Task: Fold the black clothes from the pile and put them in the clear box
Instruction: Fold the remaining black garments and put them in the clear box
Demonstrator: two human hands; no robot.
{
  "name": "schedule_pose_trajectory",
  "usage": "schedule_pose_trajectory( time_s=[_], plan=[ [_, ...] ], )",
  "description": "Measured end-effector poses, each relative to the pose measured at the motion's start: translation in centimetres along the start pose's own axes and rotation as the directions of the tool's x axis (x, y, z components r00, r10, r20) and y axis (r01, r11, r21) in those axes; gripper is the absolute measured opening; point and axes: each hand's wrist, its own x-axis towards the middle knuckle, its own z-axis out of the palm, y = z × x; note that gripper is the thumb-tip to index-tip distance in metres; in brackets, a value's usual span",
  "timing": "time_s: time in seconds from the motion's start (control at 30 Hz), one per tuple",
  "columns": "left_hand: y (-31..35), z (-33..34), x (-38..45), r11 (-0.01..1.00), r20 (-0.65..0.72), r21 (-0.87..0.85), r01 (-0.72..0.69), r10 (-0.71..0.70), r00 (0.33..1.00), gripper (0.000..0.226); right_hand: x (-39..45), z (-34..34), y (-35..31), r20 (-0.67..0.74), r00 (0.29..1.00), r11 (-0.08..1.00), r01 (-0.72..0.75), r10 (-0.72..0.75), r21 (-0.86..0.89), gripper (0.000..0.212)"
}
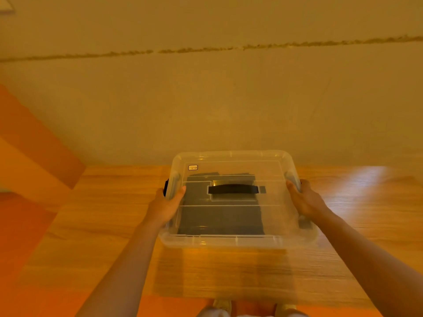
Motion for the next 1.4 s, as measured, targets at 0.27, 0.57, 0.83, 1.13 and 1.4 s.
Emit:
schedule_pose_trajectory(
  time_s=[0.27,0.57,0.83,1.13,1.4],
  plan=[
    [-0.1,0.4,-0.6,0.936,-0.325,0.323,-0.143,0.251,0.912,0.077,-0.8,0.5,0.9,-0.366,0.928,0.992,0.021,-0.065,-0.123,0.067],
    [-0.5,0.9,-0.3,0.943,-0.338,0.287,-0.169,0.265,0.903,0.049,-1.2,0.0,0.7,-0.316,0.944,0.98,0.028,-0.091,-0.198,0.034],
    [-0.1,1.0,-0.7,0.934,-0.345,0.335,-0.126,0.246,0.906,0.047,-2.3,0.1,-0.2,-0.319,0.932,0.947,0.068,-0.172,-0.314,0.029],
    [0.9,1.2,-1.2,0.965,-0.368,0.235,-0.117,0.2,0.908,0.041,-3.3,1.3,0.2,-0.329,0.91,0.932,0.135,-0.251,-0.336,0.036],
    [1.4,1.3,-1.4,0.951,-0.399,0.271,-0.151,0.254,0.881,0.033,-3.2,1.4,0.8,-0.208,0.869,0.807,0.295,-0.449,-0.511,0.048]
  ],
)
